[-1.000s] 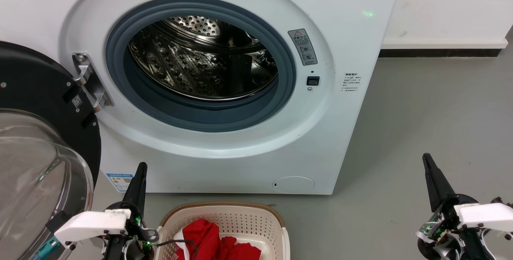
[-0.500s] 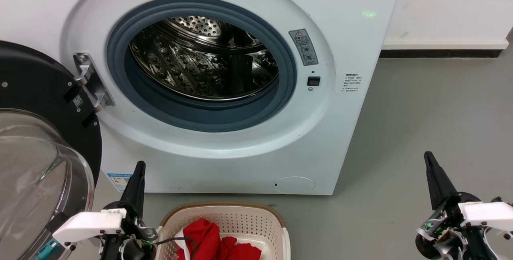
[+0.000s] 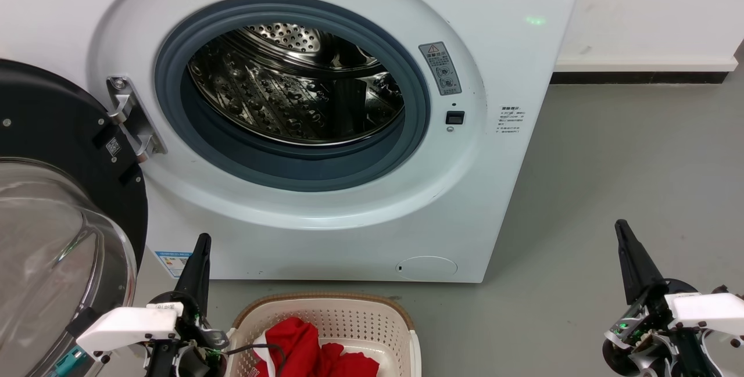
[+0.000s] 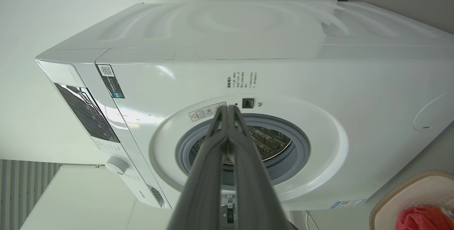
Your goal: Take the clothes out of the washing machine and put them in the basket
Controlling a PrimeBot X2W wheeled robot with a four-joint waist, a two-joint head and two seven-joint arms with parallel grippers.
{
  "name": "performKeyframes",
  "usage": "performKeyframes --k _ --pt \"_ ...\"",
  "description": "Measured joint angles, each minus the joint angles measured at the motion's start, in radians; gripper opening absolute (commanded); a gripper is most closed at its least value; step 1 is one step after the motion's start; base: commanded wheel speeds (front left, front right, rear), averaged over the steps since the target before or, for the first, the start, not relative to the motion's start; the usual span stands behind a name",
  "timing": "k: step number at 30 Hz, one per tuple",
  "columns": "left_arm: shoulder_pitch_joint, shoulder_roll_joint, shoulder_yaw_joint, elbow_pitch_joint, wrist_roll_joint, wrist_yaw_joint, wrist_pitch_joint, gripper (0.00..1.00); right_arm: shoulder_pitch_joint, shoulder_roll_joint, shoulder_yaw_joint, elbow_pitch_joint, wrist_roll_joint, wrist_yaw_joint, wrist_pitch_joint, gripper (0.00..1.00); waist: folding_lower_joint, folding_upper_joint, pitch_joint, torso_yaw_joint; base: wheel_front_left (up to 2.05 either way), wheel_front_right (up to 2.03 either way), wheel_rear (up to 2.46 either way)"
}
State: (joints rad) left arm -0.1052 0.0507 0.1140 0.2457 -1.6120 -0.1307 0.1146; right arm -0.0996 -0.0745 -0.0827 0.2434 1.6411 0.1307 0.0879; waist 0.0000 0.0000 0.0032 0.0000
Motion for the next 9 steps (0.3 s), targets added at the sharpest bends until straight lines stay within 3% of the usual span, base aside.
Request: performKeyframes --k 9 --pt "0.0 0.0 0.0 0.0 0.0 0.0 0.0 0.0 0.0 0.002 -0.004 0.0 -0.004 0.0 0.001 0.0 0.0 0.0 0.0 0.0 0.0 0.0 0.0"
